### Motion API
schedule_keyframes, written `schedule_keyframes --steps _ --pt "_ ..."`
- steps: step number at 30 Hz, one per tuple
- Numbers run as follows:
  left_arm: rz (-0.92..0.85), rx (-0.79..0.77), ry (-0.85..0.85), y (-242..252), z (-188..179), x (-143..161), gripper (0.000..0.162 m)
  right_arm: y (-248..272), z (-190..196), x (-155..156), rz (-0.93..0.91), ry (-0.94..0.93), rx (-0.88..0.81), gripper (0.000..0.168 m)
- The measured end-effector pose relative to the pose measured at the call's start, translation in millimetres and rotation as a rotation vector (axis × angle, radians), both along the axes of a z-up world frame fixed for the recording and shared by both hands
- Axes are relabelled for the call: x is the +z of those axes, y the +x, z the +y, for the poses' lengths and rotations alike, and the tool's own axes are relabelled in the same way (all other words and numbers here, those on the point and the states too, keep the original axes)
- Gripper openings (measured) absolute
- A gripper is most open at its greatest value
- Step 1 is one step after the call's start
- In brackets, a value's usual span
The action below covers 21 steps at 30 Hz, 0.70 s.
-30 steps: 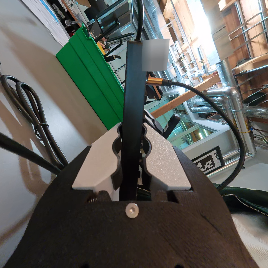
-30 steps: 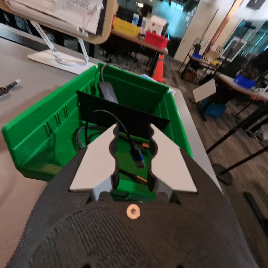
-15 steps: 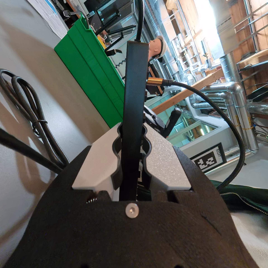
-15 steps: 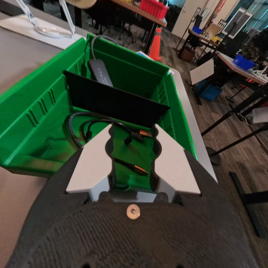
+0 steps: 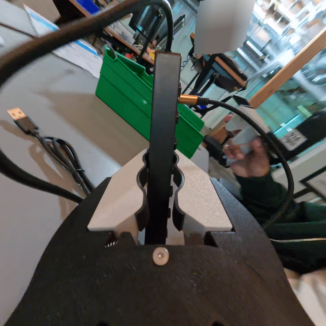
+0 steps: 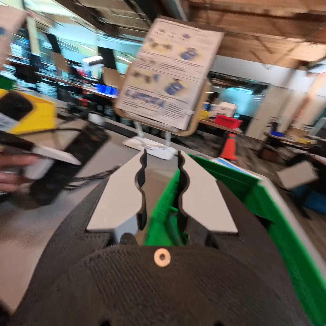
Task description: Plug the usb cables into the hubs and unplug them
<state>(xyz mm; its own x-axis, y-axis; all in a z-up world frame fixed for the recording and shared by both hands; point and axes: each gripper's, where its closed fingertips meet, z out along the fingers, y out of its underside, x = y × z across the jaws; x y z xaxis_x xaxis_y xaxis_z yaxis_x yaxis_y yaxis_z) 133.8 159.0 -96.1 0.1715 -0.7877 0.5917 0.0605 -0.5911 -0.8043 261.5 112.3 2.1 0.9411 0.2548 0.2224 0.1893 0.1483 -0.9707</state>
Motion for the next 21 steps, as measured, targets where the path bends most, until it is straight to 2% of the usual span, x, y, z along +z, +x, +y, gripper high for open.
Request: schedule_keyframes --steps 4,8,16,18,21 --pt "0.113 0.060 0.271 0.0 -4.0 6.4 0.022 -81.3 -6.5 -19.9 0.105 -0.156 0.245 0.055" --pt "0.219 0.073 0.543 5.9 -17.0 8.4 0.022 -97.4 -6.3 -36.0 0.179 -0.247 0.304 0.056" --pt "0.348 0.062 0.866 14.3 -32.0 1.8 0.022 -103.0 -7.7 -63.4 0.427 -0.522 0.465 0.044" --pt "0.356 0.057 0.915 14.7 -34.1 1.4 0.023 -102.0 -8.3 -63.8 0.443 -0.525 0.474 0.029" --pt "0.358 0.043 0.963 14.6 -36.5 0.8 0.023 -99.8 -8.6 -64.7 0.434 -0.530 0.468 0.019"
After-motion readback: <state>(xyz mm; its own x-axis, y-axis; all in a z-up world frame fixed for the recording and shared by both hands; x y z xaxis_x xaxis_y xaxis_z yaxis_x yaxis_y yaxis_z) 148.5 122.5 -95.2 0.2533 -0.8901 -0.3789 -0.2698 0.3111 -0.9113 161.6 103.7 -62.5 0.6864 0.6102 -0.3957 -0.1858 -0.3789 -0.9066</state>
